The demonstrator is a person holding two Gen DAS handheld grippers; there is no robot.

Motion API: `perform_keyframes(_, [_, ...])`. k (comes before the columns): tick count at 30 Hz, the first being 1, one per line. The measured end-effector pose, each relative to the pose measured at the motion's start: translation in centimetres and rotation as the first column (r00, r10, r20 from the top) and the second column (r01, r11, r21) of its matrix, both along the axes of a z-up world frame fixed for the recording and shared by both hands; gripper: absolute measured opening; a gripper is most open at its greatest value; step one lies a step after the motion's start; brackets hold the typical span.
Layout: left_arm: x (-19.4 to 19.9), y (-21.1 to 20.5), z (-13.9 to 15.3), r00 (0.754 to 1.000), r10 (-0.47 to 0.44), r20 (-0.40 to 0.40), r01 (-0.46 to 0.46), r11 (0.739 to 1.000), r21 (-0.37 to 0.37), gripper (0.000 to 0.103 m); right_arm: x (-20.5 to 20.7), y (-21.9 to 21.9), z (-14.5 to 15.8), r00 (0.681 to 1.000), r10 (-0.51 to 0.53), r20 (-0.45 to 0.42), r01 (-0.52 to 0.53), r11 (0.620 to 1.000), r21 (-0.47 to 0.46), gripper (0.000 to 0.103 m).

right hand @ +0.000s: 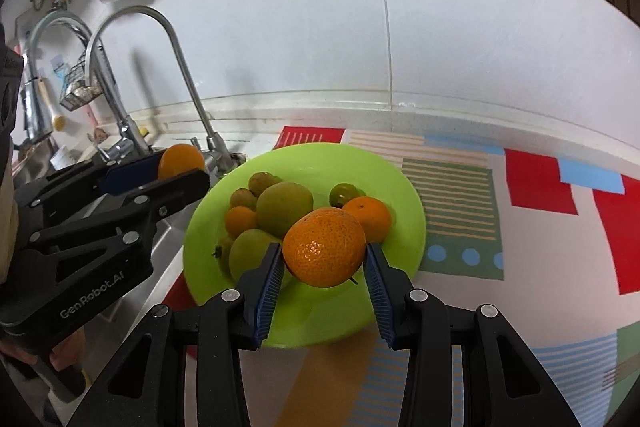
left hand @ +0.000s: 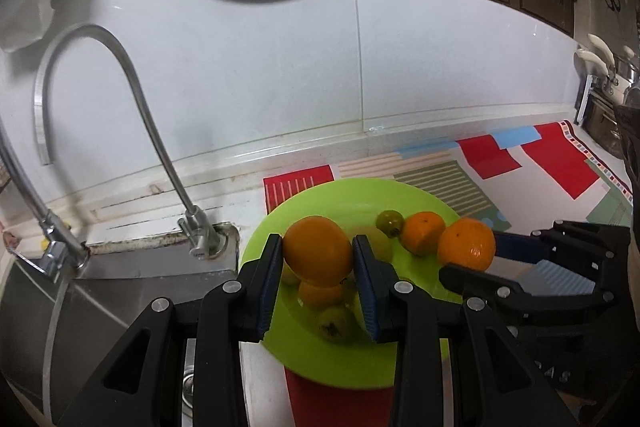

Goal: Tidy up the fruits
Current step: 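Carry both oranges onto the green plate and open both tools, then lift both open tools away from the plate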

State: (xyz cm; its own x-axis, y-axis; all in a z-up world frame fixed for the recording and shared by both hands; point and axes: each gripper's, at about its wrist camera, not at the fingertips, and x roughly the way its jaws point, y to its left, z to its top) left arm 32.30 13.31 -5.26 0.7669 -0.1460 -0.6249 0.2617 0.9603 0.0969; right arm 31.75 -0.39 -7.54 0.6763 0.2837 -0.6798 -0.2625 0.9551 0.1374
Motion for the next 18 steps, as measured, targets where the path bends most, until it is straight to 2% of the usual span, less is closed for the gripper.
perform_keyframes(9, [3.3,-0.3,-1.8,0.999,-0.028,-0.034,0.027,1.000,-0.011,0.035,1.6,0.8,-1.1,1.000,-0.008,-0.023,0.008,1.000,-0.013,0.042])
perform_keyframes(10, [3.6,-0.3,-2.0,0.999,-0.026,-0.036,0.026,1.000,-0.016,0.037,1.7,0.8,-1.2,1.000,-0.011,-0.022,0.011,1.000,-0.015,0.042])
perform_keyframes(11, [3.6,-0.2,-2.0,0.999,-0.023,-0.036,0.022,1.000,-0.016,0.045,1.8,0.9,-1.2,1.000,-0.017,-0.021,0.016,1.000,-0.019,0.043])
perform_keyframes(13, [3.6,0.0,-1.9,0.999,-0.014,-0.029,0.014,1.000,-0.021,0.051,1.8,0.9,-1.0,1.000,-0.024,-0.011,0.023,0.999,-0.023,0.046])
perform_keyframes(15, [3.5,0.1,-1.7,1.000,-0.011,-0.026,0.011,1.000,-0.022,0.051,1.6,0.8,-0.6,0.999,-0.035,0.007,0.035,0.999,-0.030,0.051])
perform_keyframes(18, [2.7,0.2,-1.2,1.000,-0.002,-0.017,0.002,1.000,-0.025,0.051,1.1,0.5,0.0,0.999,-0.046,0.029,0.047,0.998,-0.040,0.051])
